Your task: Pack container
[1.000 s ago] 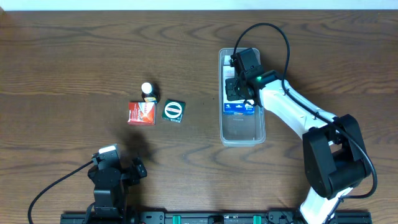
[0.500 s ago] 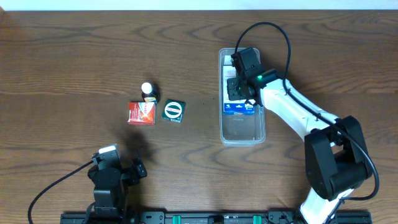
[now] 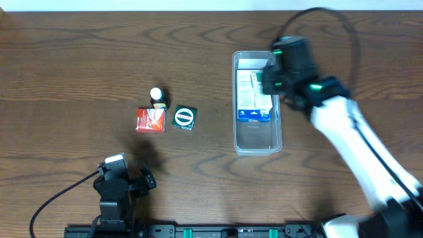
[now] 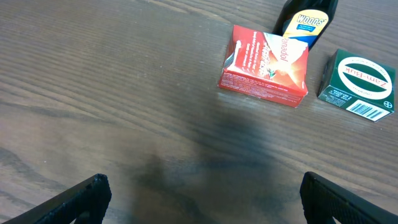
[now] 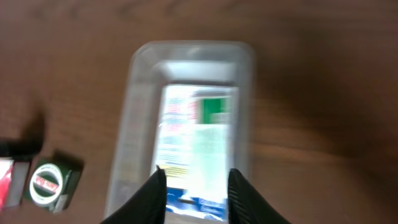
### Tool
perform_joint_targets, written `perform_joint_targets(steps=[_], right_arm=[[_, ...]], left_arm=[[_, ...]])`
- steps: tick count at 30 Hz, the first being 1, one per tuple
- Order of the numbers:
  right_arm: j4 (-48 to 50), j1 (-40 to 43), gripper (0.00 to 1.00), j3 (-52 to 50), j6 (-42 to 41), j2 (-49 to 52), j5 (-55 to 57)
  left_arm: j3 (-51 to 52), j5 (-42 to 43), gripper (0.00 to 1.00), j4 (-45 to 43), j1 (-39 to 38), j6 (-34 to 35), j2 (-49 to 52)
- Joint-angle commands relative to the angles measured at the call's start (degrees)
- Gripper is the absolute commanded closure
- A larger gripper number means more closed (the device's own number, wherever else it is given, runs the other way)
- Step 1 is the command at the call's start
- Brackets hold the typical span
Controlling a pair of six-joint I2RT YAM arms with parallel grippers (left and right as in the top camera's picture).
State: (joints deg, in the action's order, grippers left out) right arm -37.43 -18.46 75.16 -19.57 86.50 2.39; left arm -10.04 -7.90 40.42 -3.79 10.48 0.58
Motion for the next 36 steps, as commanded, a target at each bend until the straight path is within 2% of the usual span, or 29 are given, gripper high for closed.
perform_joint_targets(steps=[1,6,10,13,16,19,25,29,32,36], right_arm=[[-3.3,6.0,0.66,1.0,-3.1,-6.3,0.3],[-7.9,13.0,0.47,1.0,-3.1,-12.9,-1.8],[-10.3,15.3,0.01,1.0,-3.1,-15.7,-1.7],[-11.7,15.5,0.01,1.0,-3.1,-16.1,-1.8],[-12.9,15.5,0.01,1.0,-3.1,-16.0,-1.8],[-14.6,15.5,0.01,1.0,-3.1,-16.0,-1.8],[-17.0,15.5,0.01,1.0,-3.1,-16.0,-1.8],[-17.7,15.5,0.01,1.0,-3.1,-16.0,-1.8],[-17.7,15.5,0.01,1.0,-3.1,-16.0,-1.8],[-17.7,15.5,0.01,1.0,-3.1,-16.0,-1.8]], left_arm=[[0.7,-0.2,0.02,0.2,0.3,-0.3,-0.2],[0.7,-0.2,0.02,0.2,0.3,-0.3,-0.2],[0.7,-3.0,0.02,-0.3,0.3,-2.7,-0.2],[0.6,-5.4,0.02,-0.3,0.3,-5.9,-0.2],[0.6,-5.4,0.02,-0.2,0.3,-5.9,-0.2],[0.6,-4.5,0.02,-6.4,0.3,-5.1,-0.2],[0.6,8.7,0.02,-19.0,0.3,3.5,-0.2],[0.4,14.9,0.02,-25.2,0.3,1.7,0.0],[-1.6,14.8,0.02,-24.6,0.3,1.6,2.6],[-9.2,14.5,0.02,-20.2,0.3,1.6,14.0]])
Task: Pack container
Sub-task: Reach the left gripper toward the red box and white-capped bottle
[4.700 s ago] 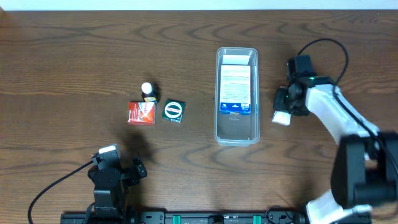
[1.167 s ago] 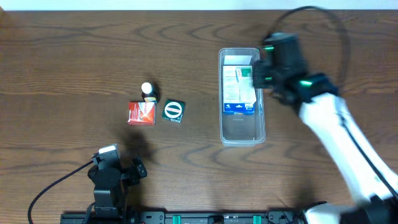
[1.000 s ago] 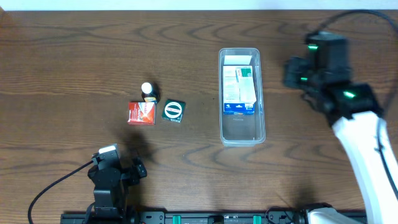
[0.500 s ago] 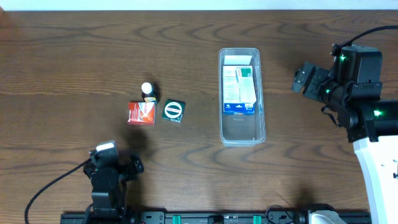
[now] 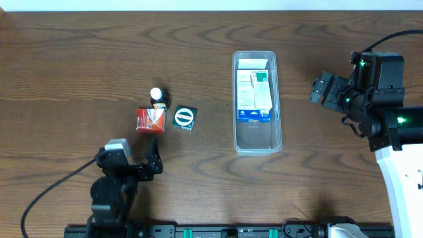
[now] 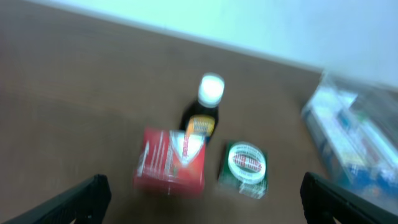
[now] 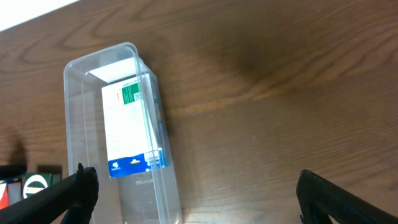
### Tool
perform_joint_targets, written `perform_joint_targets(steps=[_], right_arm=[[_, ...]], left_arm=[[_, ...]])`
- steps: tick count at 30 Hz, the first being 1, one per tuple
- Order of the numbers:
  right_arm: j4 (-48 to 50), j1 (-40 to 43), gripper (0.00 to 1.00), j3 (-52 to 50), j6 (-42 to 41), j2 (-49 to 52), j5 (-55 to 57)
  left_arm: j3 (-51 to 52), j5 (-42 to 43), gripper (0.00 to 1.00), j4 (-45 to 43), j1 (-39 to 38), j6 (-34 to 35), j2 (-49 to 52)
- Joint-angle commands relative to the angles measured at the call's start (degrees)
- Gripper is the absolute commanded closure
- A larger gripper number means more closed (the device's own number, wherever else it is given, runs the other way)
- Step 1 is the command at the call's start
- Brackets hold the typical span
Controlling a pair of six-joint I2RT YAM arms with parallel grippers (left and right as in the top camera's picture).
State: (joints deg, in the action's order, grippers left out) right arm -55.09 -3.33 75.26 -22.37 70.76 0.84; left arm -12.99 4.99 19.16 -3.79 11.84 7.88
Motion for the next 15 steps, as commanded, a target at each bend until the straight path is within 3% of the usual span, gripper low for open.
perform_joint_targets(steps=[1,7,9,15], right_arm=[[0.0,0.4,0.01,0.9,-0.3,-0.3,-0.2],[0.0,0.4,0.01,0.9,-0.3,-0.3,-0.2],[0.0,0.4,0.01,0.9,-0.3,-0.3,-0.2],[0.0,0.4,0.01,0.9,-0.3,-0.3,-0.2]], left_arm=[[-8.7,0.8,0.02,2.3,0.3,0.2,10.4],[-29.8,-0.1,0.02,10.2,0.3,-10.3,36.2],[-39.7,-0.1,0.02,14.9,0.3,-16.5,45.8],[-51.8,-0.5,0.02,20.7,0.4,-17.6,60.3]])
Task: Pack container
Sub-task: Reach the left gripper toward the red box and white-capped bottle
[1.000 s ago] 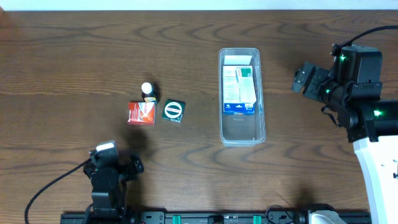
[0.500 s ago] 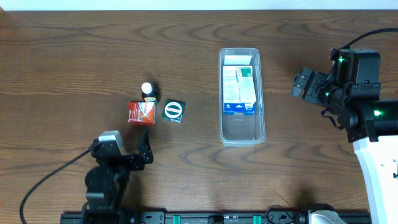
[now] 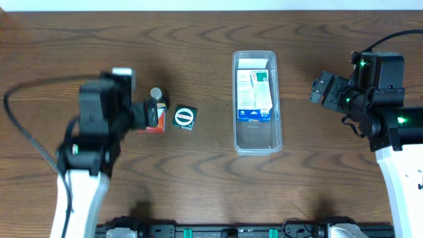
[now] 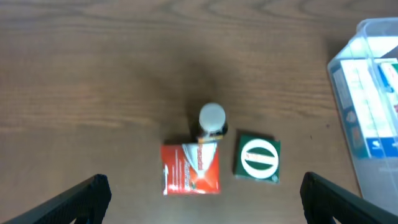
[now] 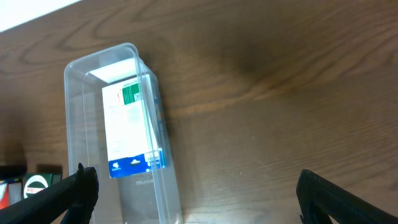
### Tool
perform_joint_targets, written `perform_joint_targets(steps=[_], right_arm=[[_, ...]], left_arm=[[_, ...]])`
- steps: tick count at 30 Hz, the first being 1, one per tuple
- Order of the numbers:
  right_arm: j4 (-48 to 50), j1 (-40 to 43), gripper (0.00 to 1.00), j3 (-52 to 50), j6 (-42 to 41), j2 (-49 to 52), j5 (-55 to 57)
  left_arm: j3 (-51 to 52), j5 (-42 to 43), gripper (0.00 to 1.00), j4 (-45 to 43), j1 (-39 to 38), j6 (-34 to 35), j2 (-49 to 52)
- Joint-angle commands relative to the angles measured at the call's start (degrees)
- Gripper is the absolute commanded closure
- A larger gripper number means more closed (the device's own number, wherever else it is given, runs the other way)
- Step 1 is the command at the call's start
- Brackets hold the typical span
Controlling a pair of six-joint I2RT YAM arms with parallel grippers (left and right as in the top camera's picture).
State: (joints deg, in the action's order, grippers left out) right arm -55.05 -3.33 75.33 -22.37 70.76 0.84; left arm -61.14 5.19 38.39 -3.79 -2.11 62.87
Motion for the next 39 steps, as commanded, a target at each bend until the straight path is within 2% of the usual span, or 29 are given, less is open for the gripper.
perform_joint_targets(steps=[1,24,31,39], right_arm=[[-0.1,0.4,0.01,0.8,-0.3,-0.3,-0.2],[-0.1,0.4,0.01,0.8,-0.3,-0.3,-0.2],[-0.1,0.4,0.01,0.8,-0.3,-0.3,-0.2],[-0.1,0.4,0.01,0.8,-0.3,-0.3,-0.2]], left_arm=[[-3.7,-1.6,0.02,1.5,0.4,-3.7,6.5],[-3.2,-1.3,0.02,5.6,0.4,-1.9,25.8],[-3.3,-1.3,0.02,3.3,0.4,-1.7,24.7],[-2.0,-1.4,0.02,6.3,0.5,-1.7,26.1]])
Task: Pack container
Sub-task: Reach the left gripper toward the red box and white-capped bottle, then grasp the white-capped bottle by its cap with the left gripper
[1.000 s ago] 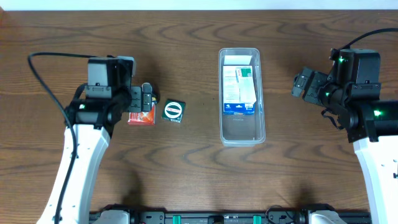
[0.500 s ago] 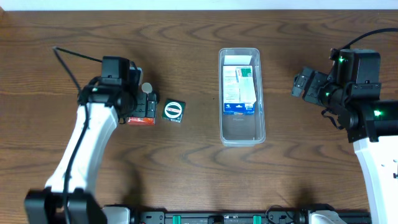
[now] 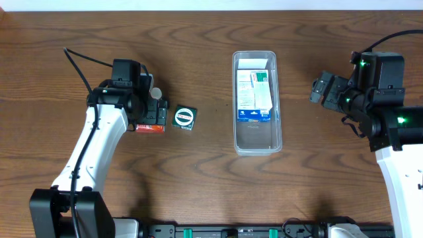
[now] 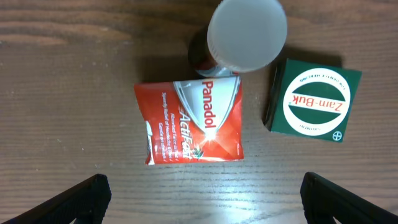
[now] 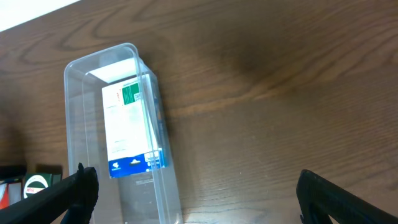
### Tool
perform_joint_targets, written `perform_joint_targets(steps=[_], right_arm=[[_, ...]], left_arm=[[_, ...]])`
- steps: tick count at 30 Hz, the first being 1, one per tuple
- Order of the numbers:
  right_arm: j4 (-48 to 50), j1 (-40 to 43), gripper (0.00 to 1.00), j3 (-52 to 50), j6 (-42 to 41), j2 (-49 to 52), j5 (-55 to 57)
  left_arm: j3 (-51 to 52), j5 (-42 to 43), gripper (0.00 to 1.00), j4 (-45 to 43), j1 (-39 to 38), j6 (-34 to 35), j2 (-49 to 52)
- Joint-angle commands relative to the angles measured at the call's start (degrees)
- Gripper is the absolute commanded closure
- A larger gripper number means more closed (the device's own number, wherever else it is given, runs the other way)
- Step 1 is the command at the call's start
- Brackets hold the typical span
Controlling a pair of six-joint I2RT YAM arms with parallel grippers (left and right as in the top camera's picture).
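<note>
A clear plastic container [image 3: 257, 142] lies mid-table with a white, green and blue box [image 3: 254, 96] inside, also seen as the container [image 5: 143, 193] in the right wrist view. A red Panadol box [image 4: 193, 122], a white-capped dark bottle [image 4: 247, 33] and a green Zam-Buk box [image 4: 314, 101] sit together on the left. My left gripper [image 4: 202, 199] hovers open just above the red box, and in the overhead view the left gripper [image 3: 149, 114] covers most of it. My right gripper [image 5: 193, 196] hangs open to the right of the container, high over the table.
The green box [image 3: 184, 118] lies between the left group and the container. Cables trail from both arms. The brown wooden table [image 3: 198, 178] extends all round, its far edge along the top of the overhead view.
My left gripper has come down closer over the red box, bottle and green box, which now fill its view. The right arm has not moved.
My right gripper was over the container with the box in it, near shut, while the left waited low at the front. The right gripper then stood open to the container's right. The left arm rose, reached over the three items, and now sits low above them.
</note>
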State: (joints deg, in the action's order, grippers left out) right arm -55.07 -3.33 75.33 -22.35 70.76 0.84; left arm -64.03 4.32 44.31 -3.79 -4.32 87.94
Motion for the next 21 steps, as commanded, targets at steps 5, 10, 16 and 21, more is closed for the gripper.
perform_joint_targets(steps=[5,10,16,21], right_arm=[[0.0,0.4,0.01,0.8,-0.3,-0.3,-0.2],[0.0,0.4,0.01,0.8,-0.3,-0.3,-0.2],[0.0,0.4,0.01,0.8,-0.3,-0.3,-0.2],[0.0,0.4,0.01,0.8,-0.3,-0.3,-0.2]], left_arm=[[2.1,-0.5,0.02,0.2,0.8,0.6,5.7],[2.1,-0.5,0.02,-0.3,1.0,2.4,9.9],[2.1,-0.5,0.02,-1.4,1.0,2.7,9.5],[2.1,-0.5,0.02,-1.2,1.0,3.1,5.1]])
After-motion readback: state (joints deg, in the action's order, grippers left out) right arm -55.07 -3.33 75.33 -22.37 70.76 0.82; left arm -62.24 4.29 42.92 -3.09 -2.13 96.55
